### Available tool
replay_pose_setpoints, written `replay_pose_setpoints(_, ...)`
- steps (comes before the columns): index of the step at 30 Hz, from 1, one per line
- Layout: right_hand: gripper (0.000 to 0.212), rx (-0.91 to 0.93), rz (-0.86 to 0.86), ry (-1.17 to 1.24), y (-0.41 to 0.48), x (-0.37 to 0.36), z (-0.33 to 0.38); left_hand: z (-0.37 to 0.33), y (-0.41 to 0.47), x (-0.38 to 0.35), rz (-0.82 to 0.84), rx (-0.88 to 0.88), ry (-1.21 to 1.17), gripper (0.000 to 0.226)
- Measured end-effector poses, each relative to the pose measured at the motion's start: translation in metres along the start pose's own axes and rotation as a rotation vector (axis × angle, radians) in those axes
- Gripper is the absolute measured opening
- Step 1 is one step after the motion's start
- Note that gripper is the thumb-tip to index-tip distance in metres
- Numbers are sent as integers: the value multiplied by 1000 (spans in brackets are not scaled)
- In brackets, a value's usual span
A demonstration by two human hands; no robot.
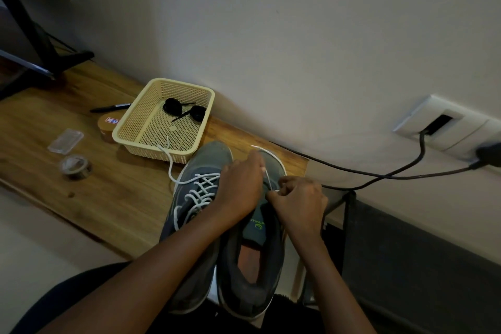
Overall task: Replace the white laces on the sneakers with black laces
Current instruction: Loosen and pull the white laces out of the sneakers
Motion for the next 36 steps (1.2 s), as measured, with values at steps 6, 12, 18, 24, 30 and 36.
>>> replay_pose_setpoints(6, 14, -4, 22, -16, 1, -3, -3, -4, -1, 11, -162, 43, -151, 7)
replay_pose_setpoints(12, 20, 7, -13, -11, 1, -1, -1, -8, -3, 2, 55, -201, 311, 27)
replay_pose_setpoints(18, 25, 22, -15, -26, 0, 2, 2, -6, -2, 3, 63, -159, 368, 19)
replay_pose_setpoints(24, 20, 27, -5, -48, 0, 2, 2, -4, -1, 3, 61, -147, 308, 17)
replay_pose_setpoints(30, 26, 17, 9, -52, 0, 3, 1, -4, -3, 2, 158, -161, 380, 21)
replay_pose_setpoints(36, 19, 4, 0, -41, 0, 3, 0, -1, -1, -3, 62, -51, 261, 14)
Point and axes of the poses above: each hand's wrist, its own y-axis towards the middle knuckle, its own x-axis out of the back of the hand, z = x × y, the point moved 5 cm from there along y, towards the middle knuckle, and after that the axes turned 15 degrees about -z, right-handed, at the moved point
